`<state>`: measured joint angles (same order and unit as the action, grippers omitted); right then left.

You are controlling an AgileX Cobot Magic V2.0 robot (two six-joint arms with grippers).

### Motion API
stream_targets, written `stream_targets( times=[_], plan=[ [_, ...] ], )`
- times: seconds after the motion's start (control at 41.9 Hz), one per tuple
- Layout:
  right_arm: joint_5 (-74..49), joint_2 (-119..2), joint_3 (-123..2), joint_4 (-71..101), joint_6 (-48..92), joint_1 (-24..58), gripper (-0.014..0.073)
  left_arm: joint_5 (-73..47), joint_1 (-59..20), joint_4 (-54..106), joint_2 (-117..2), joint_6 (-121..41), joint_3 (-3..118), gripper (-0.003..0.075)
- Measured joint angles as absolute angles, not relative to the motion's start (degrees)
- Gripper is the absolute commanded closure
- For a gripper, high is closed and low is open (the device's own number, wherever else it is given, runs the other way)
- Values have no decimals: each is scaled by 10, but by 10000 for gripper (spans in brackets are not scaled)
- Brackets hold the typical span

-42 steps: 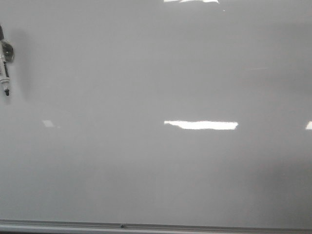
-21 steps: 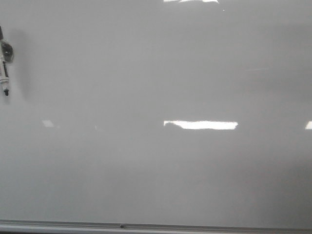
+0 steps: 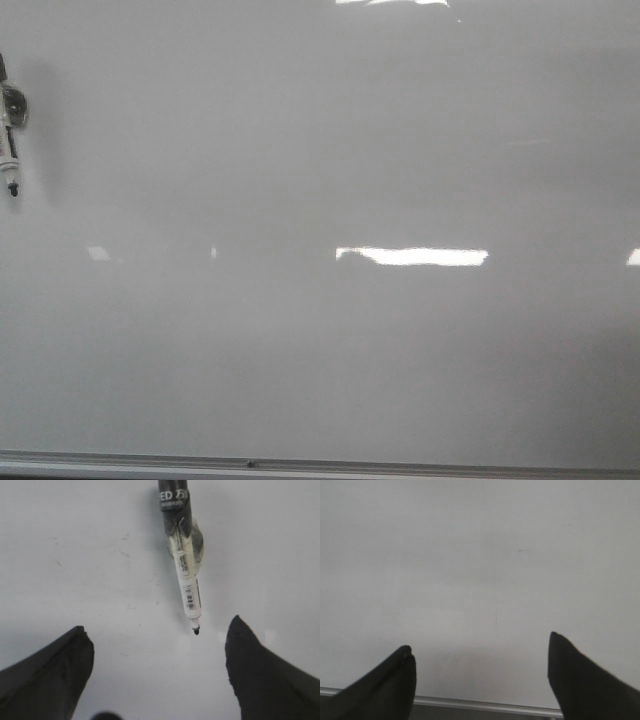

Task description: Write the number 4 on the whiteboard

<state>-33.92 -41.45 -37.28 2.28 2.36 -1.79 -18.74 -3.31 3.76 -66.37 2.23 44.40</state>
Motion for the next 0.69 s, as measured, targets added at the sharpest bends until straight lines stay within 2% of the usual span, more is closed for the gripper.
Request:
stream_targets(
  times=[0.692],
  plan=[
    [-339, -414, -373, 23, 24, -18, 23, -52, -57, 42, -830, 22, 471, 358]
  ],
)
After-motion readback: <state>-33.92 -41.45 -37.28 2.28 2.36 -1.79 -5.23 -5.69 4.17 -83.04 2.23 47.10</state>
